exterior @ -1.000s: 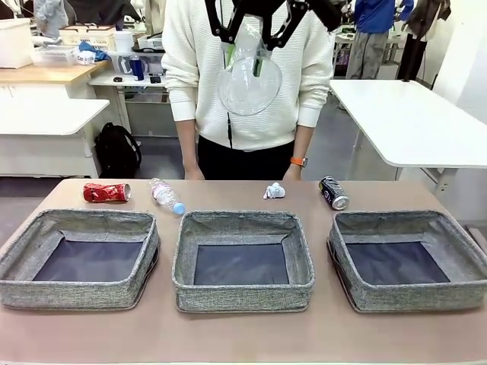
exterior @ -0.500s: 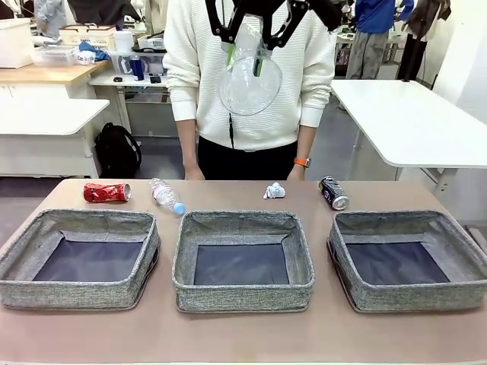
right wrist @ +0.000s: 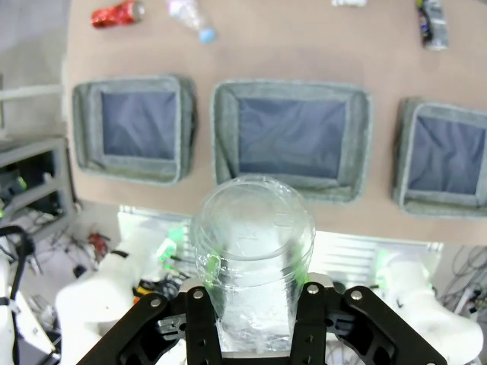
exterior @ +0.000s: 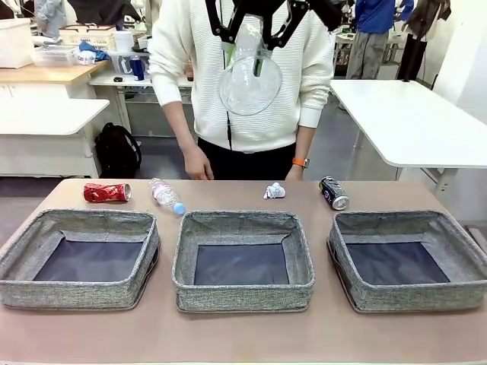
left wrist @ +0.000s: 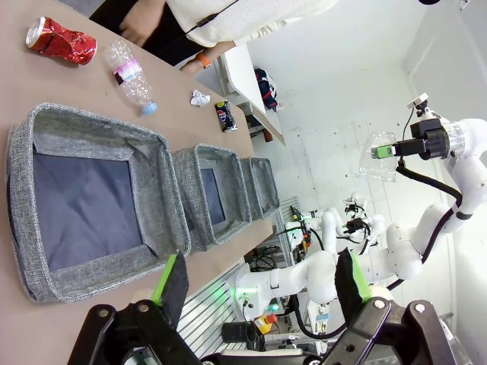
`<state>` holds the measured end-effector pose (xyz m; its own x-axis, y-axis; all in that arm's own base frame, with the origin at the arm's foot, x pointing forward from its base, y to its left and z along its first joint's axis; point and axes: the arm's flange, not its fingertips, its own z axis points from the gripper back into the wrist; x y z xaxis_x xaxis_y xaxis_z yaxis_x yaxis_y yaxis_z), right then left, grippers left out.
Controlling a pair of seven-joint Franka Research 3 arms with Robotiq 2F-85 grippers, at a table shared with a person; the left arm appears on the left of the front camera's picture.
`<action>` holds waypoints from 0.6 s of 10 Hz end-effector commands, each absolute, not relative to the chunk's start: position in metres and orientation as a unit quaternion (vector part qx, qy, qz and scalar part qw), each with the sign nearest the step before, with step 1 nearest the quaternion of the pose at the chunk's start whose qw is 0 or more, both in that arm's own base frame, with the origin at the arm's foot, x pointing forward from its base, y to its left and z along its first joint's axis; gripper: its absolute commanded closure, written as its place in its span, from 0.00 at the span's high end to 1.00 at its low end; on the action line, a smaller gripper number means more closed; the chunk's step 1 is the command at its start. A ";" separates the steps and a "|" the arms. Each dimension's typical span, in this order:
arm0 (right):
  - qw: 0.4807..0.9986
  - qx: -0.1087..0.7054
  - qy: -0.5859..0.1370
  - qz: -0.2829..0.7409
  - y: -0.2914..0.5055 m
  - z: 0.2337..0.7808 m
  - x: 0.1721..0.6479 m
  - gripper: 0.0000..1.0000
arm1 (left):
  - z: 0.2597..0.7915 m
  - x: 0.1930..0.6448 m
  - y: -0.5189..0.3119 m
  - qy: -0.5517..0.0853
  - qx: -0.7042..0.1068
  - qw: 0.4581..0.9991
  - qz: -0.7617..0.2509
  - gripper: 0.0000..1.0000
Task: Sort the waste into the appropriate baskets.
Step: Place the picked waste into the Fabric basket indicated by the person.
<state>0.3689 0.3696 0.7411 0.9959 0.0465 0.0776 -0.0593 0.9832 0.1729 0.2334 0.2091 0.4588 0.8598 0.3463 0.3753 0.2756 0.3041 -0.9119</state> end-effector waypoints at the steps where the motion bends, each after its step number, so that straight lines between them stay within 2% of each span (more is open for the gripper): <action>1: 0.995 0.088 -0.034 0.018 0.366 0.739 0.363 0.38 | 0.459 0.234 0.209 -0.273 -0.592 0.758 0.015 1.00; 6: 0.995 0.088 -0.034 0.018 0.366 0.739 0.363 0.38 | 0.459 0.234 0.209 -0.273 -0.592 0.758 0.015 1.00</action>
